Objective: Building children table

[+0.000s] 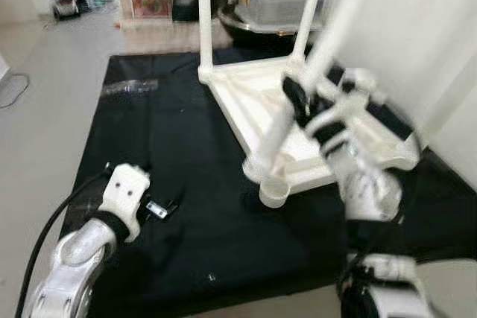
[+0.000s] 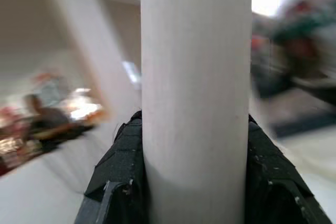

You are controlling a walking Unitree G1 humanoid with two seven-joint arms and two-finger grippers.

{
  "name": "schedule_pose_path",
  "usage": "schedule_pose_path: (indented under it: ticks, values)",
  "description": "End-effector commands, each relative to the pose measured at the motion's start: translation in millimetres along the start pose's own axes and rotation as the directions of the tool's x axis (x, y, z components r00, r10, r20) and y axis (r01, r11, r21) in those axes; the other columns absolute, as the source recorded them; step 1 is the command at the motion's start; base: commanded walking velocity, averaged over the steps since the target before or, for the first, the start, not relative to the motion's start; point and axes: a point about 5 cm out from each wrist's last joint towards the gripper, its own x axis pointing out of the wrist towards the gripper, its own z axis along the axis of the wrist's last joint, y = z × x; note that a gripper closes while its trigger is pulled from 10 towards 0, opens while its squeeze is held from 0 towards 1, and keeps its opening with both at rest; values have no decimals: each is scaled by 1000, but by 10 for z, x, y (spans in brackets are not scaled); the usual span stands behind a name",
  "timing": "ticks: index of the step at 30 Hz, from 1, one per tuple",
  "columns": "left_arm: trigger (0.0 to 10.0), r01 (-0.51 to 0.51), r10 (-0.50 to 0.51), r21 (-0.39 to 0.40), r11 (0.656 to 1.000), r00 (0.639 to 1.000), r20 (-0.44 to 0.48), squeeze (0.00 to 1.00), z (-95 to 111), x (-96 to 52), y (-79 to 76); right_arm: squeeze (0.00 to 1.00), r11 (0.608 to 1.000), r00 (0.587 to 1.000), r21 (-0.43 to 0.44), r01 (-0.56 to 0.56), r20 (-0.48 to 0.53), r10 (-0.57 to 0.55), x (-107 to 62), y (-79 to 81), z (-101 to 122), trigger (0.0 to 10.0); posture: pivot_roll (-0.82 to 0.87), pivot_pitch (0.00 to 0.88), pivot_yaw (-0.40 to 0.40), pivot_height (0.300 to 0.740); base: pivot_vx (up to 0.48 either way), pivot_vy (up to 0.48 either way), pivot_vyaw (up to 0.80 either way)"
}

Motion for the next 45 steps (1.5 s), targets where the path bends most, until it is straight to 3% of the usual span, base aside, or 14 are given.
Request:
schedule_pose_path:
  ticks: [1, 2, 6, 7, 12, 16, 24, 30, 34, 35, 36, 37, 39, 45]
  values:
    - [10000, 22, -22, -9, 1000, 1000, 13, 0, 61, -43, 42, 0, 987, 987, 29, -158, -16, 158, -25, 127, -19, 0, 93, 0, -70, 740, 0, 0, 0]
    - [10000, 62, -60, -44, 997, 998, 31, 0, 95, -63, 12, 0, 966, 967, 72, -249, -35, 252, -70, 210, -72, 0, 100, 0, -71, 740, 0, 0, 0]
    - [10000, 84, -82, -60, 995, 996, 39, 0, 109, -70, -9, 0, 954, 956, 97, -285, -40, 290, -79, 234, -83, 0, 100, 0, -71, 740, 0, 0, 0]
    - [10000, 140, -137, -78, 987, 990, 45, 0, 121, -76, -62, 0, 936, 941, 129, -328, -46, 336, -78, 275, -116, 0, 101, 0, -64, 740, 0, 0, 0]
    - [10000, 321, -314, -144, 936, 947, 67, 0, 163, -74, -198, 0, 872, 887, 227, -435, -58, 458, -54, 461, -244, 0, 101, 0, -60, 740, 0, 0, 0]
    - [10000, 450, -450, -124, 885, 893, 29, 0, 145, -62, -283, 0, 845, 869, 259, -467, -40, 492, 27, 577, -338, 0, 94, 0, -51, 740, 0, 0, 0]
    - [10000, 514, -515, -124, 849, 857, 28, 0, 136, 19, -348, 0, 801, 839, 298, -520, 2, 544, 116, 772, -399, 0, 96, 0, -44, 740, 0, 0, 0]
    - [10000, 489, -481, -154, 858, 872, 91, 0, 183, 173, -371, 0, 758, 807, 327, -564, 24, 590, 105, 954, -452, 0, 88, 0, -44, 740, 0, 0, 0]
    - [10000, 472, -459, -161, 867, 881, 112, 0, 201, 189, -358, 0, 750, 801, 335, -571, 30, 598, 90, 975, -447, 0, 87, 0, -45, 740, 0, 0, 0]
    - [5569, 462, -446, -167, 871, 886, 123, 0, 216, 197, -349, 0, 746, 798, 335, -575, 29, 602, 82, 988, -447, 0, 88, 0, -48, 740, 0, 0, 0]
    - [4235, 460, -442, -172, 871, 887, 134, 0, 229, 204, -343, 0, 744, 796, 336, -578, 30, 605, 77, 998, -450, 0, 89, 0, -50, 740, 0, 0, 0]
    - [4235, 460, -442, -172, 871, 887, 134, 0, 229, 204, -343, 0, 744, 796, 336, -578, 30, 605, 77, 998, -450, 0, 89, 0, -50, 740, 0, 0, 0]
    - [0, 466, -444, -178, 867, 883, 149, 0, 238, 203, -340, 0, 742, 794, 336, -579, 27, 607, 74, 1013, -462, 0, 90, 0, -54, 740, 0, 0, 0]
    - [0, 457, -431, -188, 869, 887, 165, 0, 221, 191, -341, 0, 745, 797, 338, -575, 24, 604, 83, 1018, -473, 0, 88, 0, -54, 740, 0, 0, 0]
